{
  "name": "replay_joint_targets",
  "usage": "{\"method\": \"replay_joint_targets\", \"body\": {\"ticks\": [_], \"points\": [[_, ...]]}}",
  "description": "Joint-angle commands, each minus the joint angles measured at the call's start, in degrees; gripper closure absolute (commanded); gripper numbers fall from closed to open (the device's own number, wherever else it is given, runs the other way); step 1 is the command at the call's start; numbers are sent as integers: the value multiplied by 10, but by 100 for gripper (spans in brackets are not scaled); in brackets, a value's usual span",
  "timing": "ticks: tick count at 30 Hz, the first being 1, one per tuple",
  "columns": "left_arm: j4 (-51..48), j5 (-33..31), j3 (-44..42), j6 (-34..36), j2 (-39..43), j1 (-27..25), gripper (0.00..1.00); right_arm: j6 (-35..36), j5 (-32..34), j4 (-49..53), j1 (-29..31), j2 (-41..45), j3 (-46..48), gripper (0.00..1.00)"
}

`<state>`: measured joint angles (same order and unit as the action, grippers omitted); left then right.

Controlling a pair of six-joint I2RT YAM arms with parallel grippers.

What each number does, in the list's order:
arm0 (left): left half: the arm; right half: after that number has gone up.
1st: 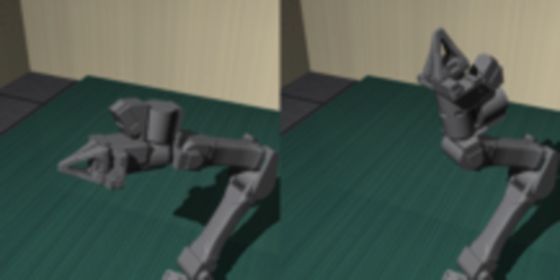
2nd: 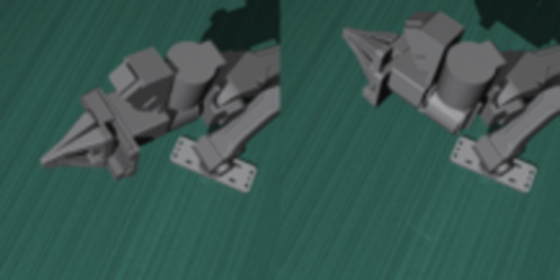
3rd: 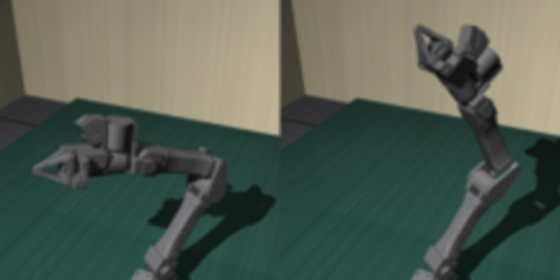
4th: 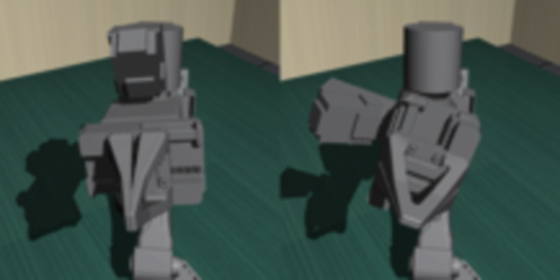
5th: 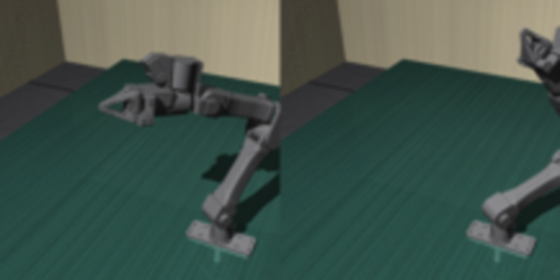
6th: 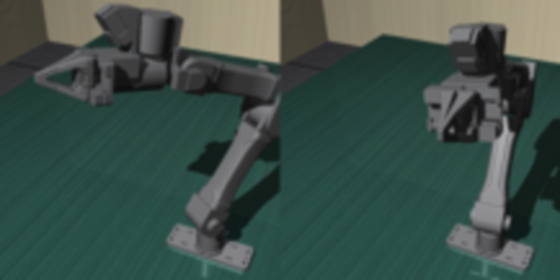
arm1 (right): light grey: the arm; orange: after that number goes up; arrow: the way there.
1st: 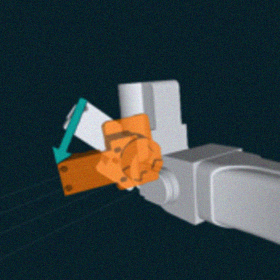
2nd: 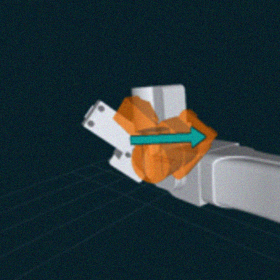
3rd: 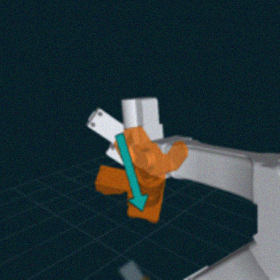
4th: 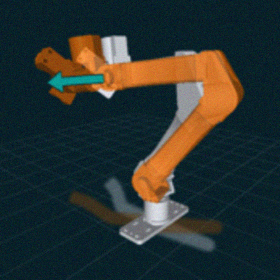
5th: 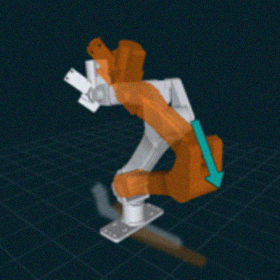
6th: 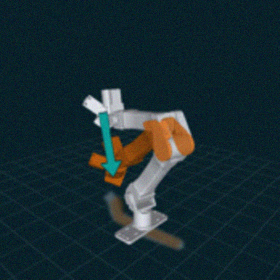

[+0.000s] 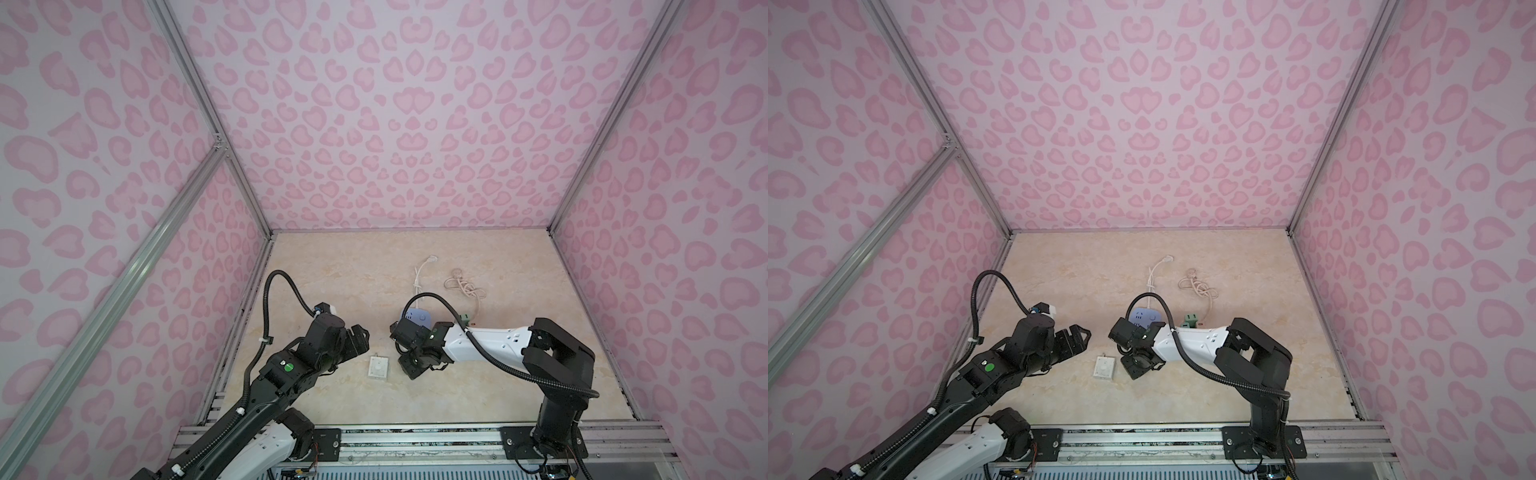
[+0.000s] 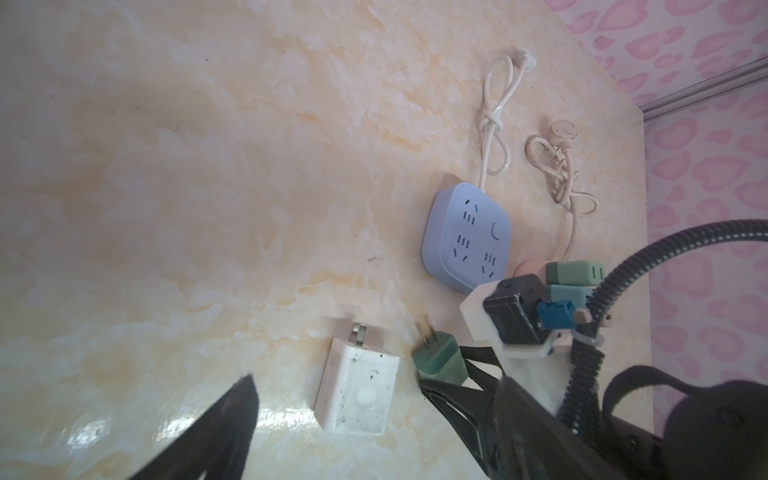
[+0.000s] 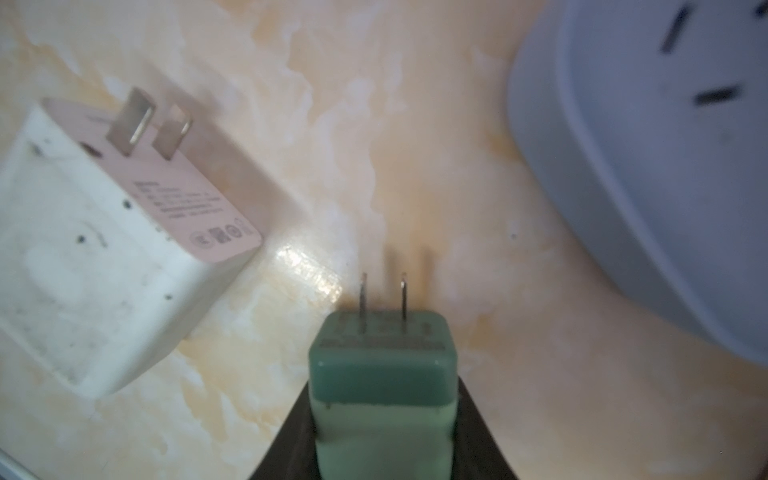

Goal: Insert the plug
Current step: 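Move the right gripper down onto the light green plug adapter and close, then lift the light green adapter with the right gripper while the left gripper approaches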

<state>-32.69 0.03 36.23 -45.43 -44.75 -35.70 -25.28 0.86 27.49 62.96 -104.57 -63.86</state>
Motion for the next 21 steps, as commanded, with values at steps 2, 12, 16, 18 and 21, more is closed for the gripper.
{"method": "replay_joint_targets", "body": {"ticks": [2, 12, 16, 18, 21], "points": [[6, 6, 0, -4, -2, 0, 10, 2, -17, 29, -4, 6, -7, 79], [35, 82, 7, 2, -38, 0, 12, 40, -18, 66, 2, 146, 16, 100], [79, 139, 13, -5, -69, -2, 13, 57, 13, 16, 11, 220, 62, 100], [109, 166, 10, -10, -81, -5, 14, 70, 18, -25, 10, 254, 92, 100], [156, 204, 2, -23, -93, -7, 14, 78, 8, -15, 2, 281, 90, 100]]}}
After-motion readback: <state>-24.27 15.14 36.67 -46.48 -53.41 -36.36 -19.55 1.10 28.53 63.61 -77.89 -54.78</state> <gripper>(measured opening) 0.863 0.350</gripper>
